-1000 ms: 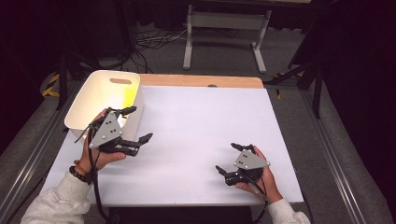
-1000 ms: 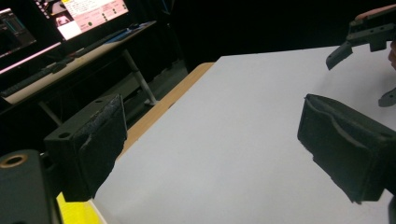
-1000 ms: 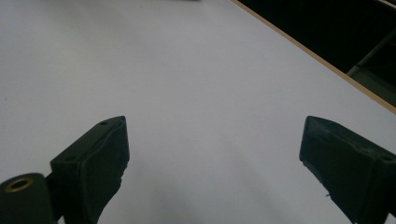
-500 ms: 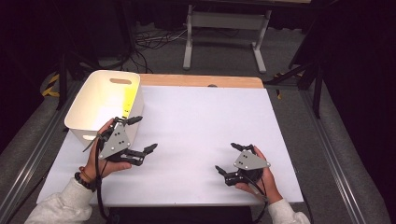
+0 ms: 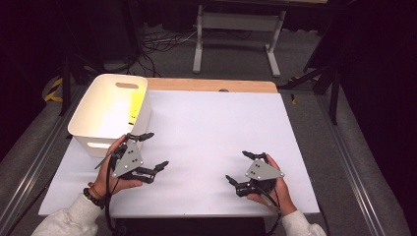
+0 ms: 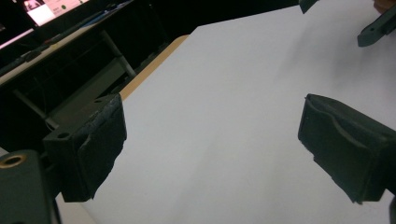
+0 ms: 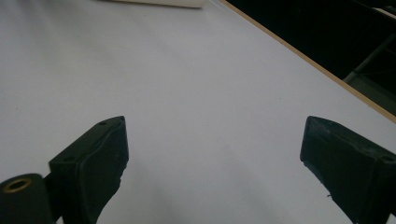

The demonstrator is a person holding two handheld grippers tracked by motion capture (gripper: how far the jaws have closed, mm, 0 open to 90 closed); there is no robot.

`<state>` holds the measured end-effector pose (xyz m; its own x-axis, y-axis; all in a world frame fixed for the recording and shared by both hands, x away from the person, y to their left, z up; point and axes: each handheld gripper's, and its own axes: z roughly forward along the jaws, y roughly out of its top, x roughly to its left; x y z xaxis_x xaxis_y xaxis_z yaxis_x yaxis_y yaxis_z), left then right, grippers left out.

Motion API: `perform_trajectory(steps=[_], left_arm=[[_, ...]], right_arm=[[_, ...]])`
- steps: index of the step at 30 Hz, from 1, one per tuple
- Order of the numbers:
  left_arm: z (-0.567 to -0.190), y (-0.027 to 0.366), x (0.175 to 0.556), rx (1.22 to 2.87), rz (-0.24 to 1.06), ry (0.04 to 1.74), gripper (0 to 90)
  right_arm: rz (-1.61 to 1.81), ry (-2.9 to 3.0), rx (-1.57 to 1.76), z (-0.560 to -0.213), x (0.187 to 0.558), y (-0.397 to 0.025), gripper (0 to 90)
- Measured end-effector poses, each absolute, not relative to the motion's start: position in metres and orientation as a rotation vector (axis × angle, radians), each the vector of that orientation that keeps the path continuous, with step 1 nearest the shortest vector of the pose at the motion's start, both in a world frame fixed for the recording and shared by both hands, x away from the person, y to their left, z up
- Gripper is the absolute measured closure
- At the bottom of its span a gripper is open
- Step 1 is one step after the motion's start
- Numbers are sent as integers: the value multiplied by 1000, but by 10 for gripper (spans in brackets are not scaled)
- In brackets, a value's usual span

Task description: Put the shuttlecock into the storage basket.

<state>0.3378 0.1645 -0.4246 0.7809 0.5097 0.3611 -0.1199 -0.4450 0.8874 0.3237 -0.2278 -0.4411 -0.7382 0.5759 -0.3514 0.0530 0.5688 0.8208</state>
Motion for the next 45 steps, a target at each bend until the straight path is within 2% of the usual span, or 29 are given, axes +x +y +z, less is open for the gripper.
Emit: perform_trajectory(steps=[19, 29, 45], left_arm=[[-465, 180, 329, 1954, 694, 366, 83], [-484, 204, 323, 1941, 641, 485, 75], [-485, 228, 317, 1911, 644, 571, 63]], right_arm=[[1118, 2192, 496, -442, 321, -226, 84], [1123, 2192, 506, -443, 321, -227, 82], [1135, 2191, 531, -447, 320, -232, 68]])
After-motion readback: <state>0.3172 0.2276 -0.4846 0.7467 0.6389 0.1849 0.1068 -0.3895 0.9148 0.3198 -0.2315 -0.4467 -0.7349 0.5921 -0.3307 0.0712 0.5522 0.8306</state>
